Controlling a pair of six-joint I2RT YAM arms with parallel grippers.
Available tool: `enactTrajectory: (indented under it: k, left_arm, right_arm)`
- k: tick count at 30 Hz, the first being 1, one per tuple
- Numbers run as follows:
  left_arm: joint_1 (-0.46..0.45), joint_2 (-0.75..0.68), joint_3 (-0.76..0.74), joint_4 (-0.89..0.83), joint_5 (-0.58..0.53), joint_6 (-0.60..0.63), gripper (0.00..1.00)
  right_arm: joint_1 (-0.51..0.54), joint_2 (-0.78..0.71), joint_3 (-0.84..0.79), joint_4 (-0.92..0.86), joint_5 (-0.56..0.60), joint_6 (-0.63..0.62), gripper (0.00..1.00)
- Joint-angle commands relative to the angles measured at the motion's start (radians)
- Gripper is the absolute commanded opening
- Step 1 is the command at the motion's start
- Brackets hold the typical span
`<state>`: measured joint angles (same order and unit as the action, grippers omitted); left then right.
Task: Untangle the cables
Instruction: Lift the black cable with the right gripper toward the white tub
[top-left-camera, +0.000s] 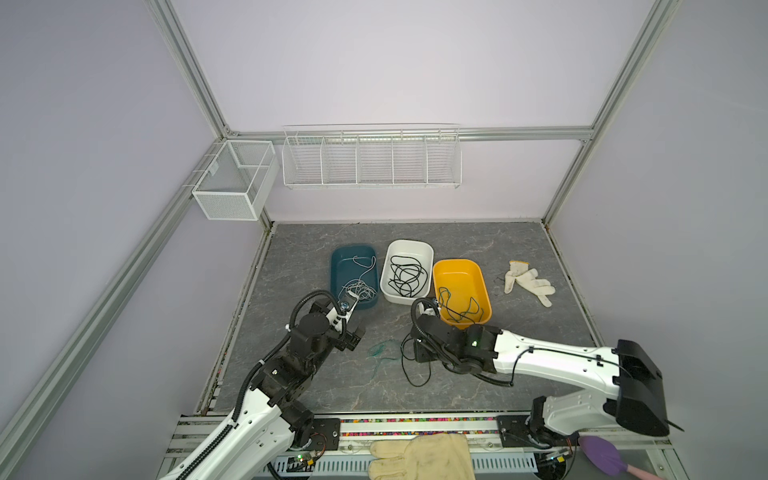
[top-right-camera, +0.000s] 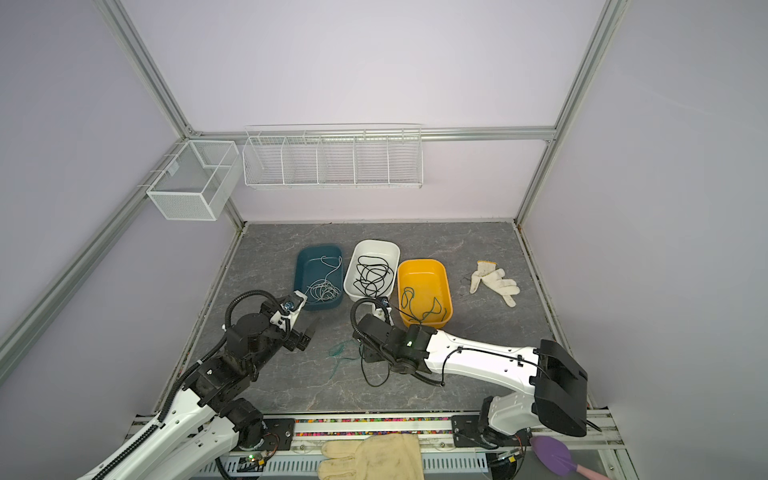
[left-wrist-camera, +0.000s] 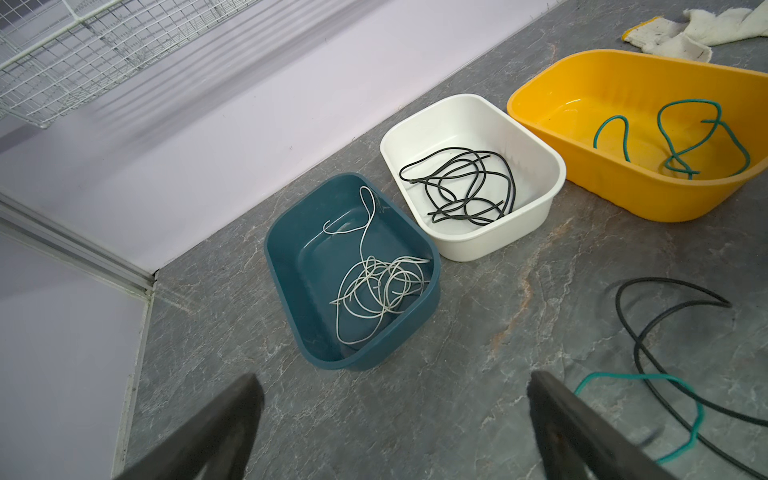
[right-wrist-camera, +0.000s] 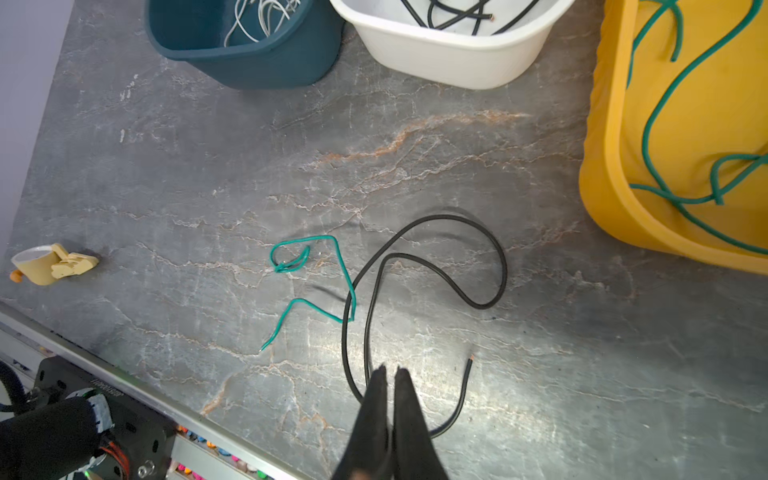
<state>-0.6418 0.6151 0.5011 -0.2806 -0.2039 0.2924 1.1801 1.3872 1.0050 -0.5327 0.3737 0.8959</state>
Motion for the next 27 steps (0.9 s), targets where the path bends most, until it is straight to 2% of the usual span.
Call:
enactTrajectory:
  k: [1,6,16,27]
  left_arm:
    - [-0.006,0.002,-0.013,0.011,0.019,0.015,0.99]
    - [-0.009,0.008,-0.012,0.007,0.052,0.018,0.99]
    - [-0.029,0.048,0.026,-0.028,0.248,-0.013,0.99]
    - [-0.045,0.019,-0.018,0.024,0.494,-0.005,0.99]
  right_arm:
    - [0.01,-0.04,0.033,-0.066,0.039,-0.055,0.07]
    - [0.016,-0.088,0.051,-0.071,0.033,-0.109,0.07]
    - [0.018,-0.185,0.072,-0.019,-0.056,-0.22,0.07]
    - [0.017,-0.298,0.079,0.031,-0.134,-0.332,0.07]
